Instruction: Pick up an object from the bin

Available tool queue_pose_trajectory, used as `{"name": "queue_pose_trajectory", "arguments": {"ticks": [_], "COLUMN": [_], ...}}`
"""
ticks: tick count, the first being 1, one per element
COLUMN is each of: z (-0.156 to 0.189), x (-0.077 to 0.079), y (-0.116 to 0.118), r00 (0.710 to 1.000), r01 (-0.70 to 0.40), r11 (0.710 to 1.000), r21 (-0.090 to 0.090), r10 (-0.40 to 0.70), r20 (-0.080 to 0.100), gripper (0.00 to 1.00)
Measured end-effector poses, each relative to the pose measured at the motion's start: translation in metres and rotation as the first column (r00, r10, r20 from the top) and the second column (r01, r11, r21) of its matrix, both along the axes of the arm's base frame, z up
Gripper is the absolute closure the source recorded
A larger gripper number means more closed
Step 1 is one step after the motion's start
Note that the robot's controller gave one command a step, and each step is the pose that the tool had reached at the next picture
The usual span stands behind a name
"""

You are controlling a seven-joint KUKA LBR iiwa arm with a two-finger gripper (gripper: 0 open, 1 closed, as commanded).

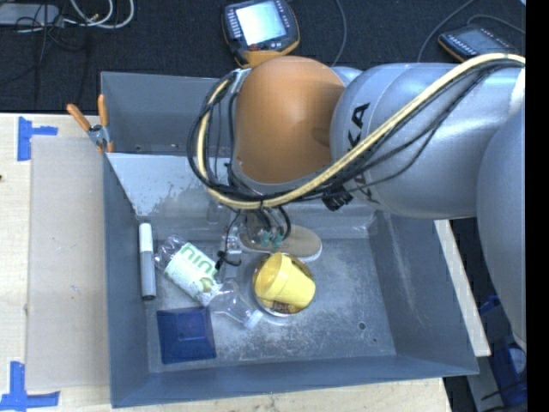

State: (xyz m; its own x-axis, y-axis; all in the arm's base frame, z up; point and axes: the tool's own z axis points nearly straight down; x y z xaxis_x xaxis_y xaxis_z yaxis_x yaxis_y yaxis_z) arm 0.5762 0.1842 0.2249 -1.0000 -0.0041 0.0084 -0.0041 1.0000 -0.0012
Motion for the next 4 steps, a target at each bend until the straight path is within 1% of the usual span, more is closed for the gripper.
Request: {"name": "queue_pose_trajectory", "arguments": {"ticks": [1,2,4], "z": [-0.0998,-0.0973,-0.0974], "x": [-0.0268,-0.0248,-0.0248], "y": [0.0417,0.0403,0.0404], "r00": [0.967,0.969,0.969], "r01": [-0.253,-0.248,-0.245], "r11": [0.967,0.969,0.969], "r21": [0.003,0.002,0.002], "r10": [0.253,0.248,0.245], "r20": [-0.008,-0.003,-0.003], "gripper": [0.00,1.00,1.00]}}
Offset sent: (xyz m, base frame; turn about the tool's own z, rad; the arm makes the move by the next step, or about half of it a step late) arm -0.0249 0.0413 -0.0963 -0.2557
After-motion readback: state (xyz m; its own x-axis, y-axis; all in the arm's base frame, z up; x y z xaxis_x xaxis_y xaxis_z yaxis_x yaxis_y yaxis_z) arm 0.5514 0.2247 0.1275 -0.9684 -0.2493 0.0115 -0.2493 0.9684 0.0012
